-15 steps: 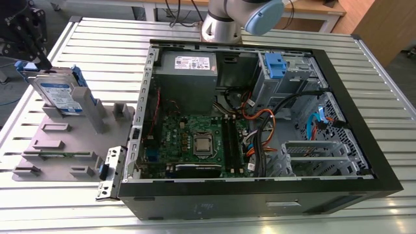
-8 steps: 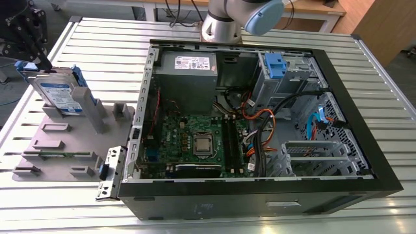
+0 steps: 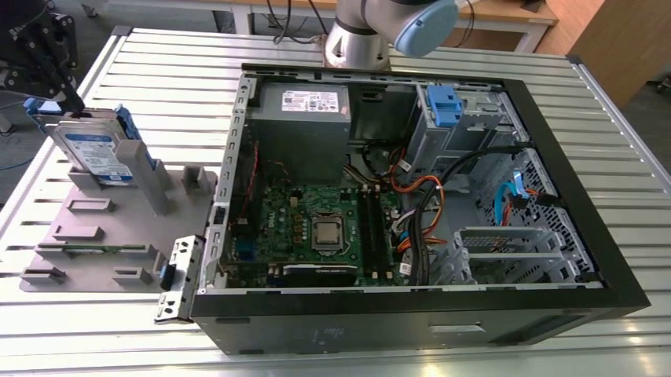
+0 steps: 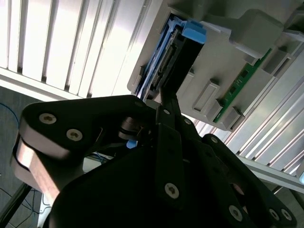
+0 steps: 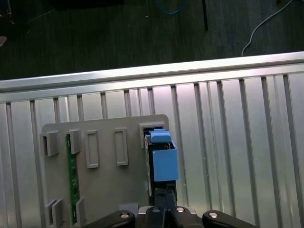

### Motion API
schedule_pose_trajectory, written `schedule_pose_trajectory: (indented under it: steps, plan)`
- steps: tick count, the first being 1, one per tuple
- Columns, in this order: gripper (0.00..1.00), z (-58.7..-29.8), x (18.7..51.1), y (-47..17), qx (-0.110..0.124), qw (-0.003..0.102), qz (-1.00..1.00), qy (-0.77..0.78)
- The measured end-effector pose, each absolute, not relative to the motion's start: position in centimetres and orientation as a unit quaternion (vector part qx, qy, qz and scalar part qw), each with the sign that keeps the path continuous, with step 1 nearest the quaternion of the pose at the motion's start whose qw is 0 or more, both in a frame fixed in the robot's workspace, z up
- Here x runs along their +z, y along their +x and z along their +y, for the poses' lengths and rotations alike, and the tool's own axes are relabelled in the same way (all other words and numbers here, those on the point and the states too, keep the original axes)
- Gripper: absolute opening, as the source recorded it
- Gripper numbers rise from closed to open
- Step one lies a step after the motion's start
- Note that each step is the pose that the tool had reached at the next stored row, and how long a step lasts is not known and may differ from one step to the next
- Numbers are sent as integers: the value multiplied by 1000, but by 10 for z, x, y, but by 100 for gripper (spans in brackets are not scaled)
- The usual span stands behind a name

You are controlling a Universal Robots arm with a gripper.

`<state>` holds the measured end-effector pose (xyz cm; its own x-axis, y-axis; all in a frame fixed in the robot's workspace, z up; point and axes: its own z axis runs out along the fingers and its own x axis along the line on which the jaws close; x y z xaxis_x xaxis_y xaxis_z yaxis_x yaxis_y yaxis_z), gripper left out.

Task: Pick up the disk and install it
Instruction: 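Pick up the disk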

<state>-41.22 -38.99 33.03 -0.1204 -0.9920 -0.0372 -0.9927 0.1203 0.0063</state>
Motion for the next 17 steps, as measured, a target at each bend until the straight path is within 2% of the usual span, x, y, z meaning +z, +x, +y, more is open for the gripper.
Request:
schedule_pose_trajectory:
  steps: [4, 6, 7, 9, 10, 12, 13, 14, 15, 16, 17]
  plan:
    - [11, -390, 330, -412, 15, 12, 748, -663]
    - [23, -390, 330, -412, 15, 12, 748, -663]
    - [23, -390, 330, -412, 15, 12, 748, -663]
    - [35, -390, 330, -412, 15, 12, 748, -663]
    - [35, -390, 330, -412, 15, 12, 748, -663]
    - [47, -390, 330, -412, 15, 12, 748, -663]
    - [47, -390, 330, -412, 15, 12, 748, -663]
    - [53, -390, 330, -412, 15, 12, 748, -663]
    - [53, -390, 330, -412, 15, 12, 748, -663]
    - [59, -390, 330, -412, 15, 12, 748, -663]
    - [59, -390, 330, -412, 15, 12, 748, -663]
